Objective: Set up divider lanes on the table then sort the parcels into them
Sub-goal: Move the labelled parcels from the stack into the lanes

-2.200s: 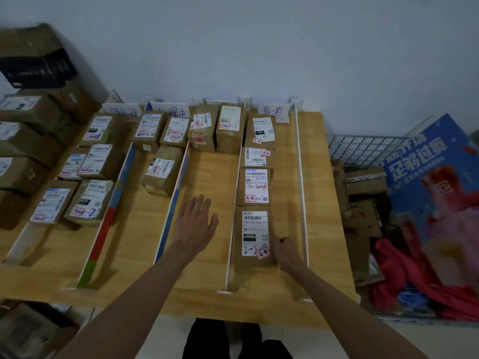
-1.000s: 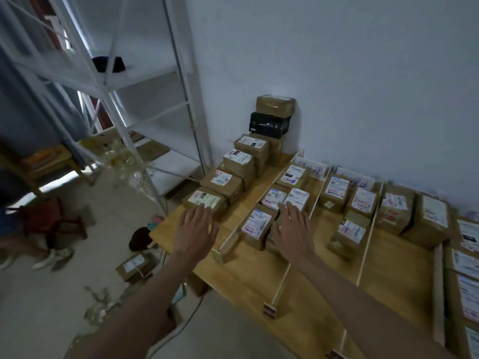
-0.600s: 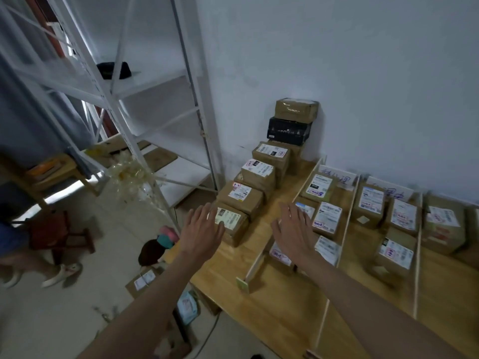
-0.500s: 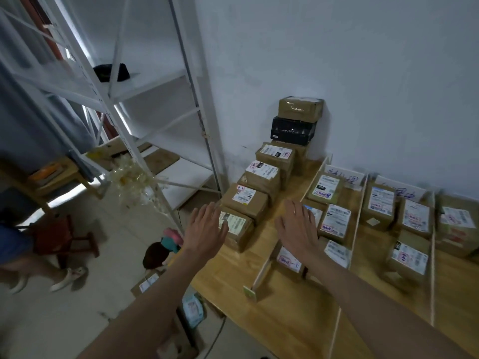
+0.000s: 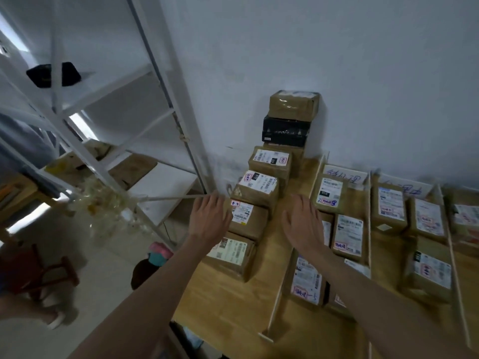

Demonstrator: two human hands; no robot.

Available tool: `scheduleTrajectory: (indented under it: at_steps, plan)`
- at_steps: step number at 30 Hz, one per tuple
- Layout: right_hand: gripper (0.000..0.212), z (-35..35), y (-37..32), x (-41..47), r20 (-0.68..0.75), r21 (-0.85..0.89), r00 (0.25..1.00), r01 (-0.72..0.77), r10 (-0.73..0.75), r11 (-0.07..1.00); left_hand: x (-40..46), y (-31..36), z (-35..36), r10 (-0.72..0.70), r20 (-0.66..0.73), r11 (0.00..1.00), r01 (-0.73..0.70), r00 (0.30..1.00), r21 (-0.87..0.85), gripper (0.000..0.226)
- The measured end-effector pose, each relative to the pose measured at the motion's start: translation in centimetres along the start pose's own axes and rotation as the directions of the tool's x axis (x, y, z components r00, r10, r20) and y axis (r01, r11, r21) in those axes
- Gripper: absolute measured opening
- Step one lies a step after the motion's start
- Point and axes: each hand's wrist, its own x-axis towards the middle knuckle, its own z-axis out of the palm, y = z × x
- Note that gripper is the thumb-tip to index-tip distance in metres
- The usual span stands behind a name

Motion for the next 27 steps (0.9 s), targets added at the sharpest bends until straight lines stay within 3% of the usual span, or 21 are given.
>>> scheduleTrajectory:
  at_steps: [9,13,16,19,22,27]
  plan:
    - [0.042,3.3,-1.0,5.5,-0.067,-0.103,0.985,-0.164,0.158,0.981,11.2,-1.2,4.7,0.142,0.063,0.986,-0.135,0.988,-0.101,0.054]
    - [0.042,5.4,-1.4,7.7,-0.008,-0.116,0.964,-0.263,0.264,0.958,15.1,-1.6,6.7,0.227,0.052,0.965,-0.217,0.972,-0.149,0.053]
    - [0.031,7.2,-2.0,8.8,0.035,-0.083,0.949,-0.311,0.315,0.947,17.5,-1.6,8.6,0.254,0.075,0.953,-0.236,0.964,-0.190,0.051]
    - [0.020,8.8,-2.5,9.9,0.117,-0.010,0.932,-0.344,0.343,0.939,18.9,-1.3,10.2,0.288,0.088,0.936,-0.261,0.953,-0.238,0.045]
    - [0.022,10.2,-3.0,10.8,0.210,0.167,0.910,-0.394,0.358,0.904,19.3,-0.6,11.1,0.296,0.095,0.892,-0.239,0.951,-0.385,0.041]
    - [0.026,11.8,-3.4,11.5,0.202,0.402,0.871,-0.490,0.448,0.773,18.8,0.1,12.0,0.230,0.078,0.756,-0.128,0.970,-0.642,0.047]
